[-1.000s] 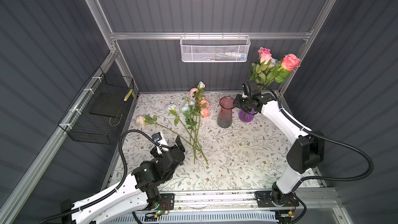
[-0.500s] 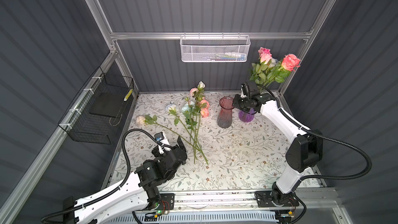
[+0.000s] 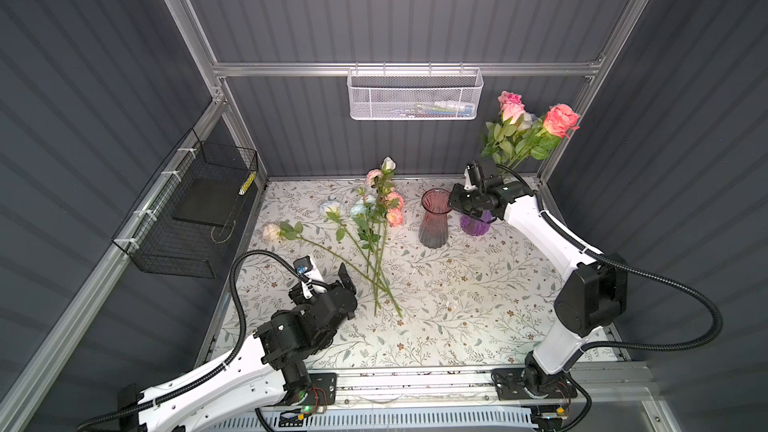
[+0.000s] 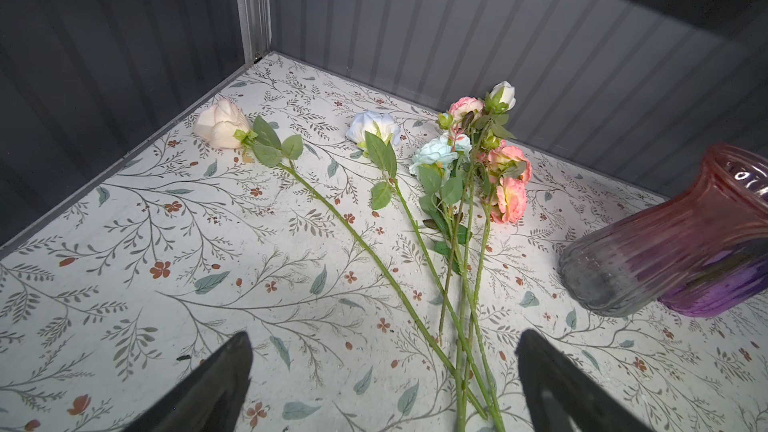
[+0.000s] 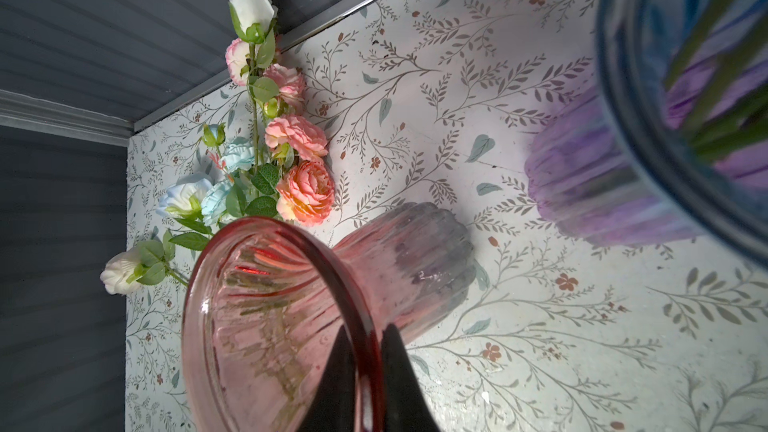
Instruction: Arrange the flowers into the vase
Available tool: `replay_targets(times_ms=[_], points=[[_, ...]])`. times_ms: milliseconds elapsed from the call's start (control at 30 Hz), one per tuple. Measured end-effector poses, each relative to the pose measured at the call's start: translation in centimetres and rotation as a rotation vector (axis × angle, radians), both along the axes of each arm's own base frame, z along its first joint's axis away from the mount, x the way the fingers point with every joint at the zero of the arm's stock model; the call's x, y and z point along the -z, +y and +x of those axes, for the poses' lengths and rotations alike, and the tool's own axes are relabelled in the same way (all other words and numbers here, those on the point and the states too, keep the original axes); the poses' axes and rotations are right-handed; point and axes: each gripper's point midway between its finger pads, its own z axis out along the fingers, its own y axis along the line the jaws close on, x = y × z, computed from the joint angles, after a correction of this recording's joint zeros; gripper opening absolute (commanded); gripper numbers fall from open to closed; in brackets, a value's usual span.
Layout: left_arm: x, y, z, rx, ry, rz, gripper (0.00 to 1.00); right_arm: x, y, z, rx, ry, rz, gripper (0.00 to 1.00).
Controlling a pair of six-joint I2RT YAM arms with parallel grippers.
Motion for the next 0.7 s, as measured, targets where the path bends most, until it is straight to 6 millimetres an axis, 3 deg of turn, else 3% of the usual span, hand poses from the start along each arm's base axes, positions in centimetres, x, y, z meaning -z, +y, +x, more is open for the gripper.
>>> replay_targets(times_ms=[467,700], points=[[0.4,-0.8,0.4,0.021,0.012,0.065,1.00,0.2,0.1,-3.3,-0.052,0.046,0.039,0.00],[-0.3,-2.4,1.3,0.059,0.029,0.088,0.98,0.3,-0.2,-7.0,-0.088,0.079,0.062,0.00]])
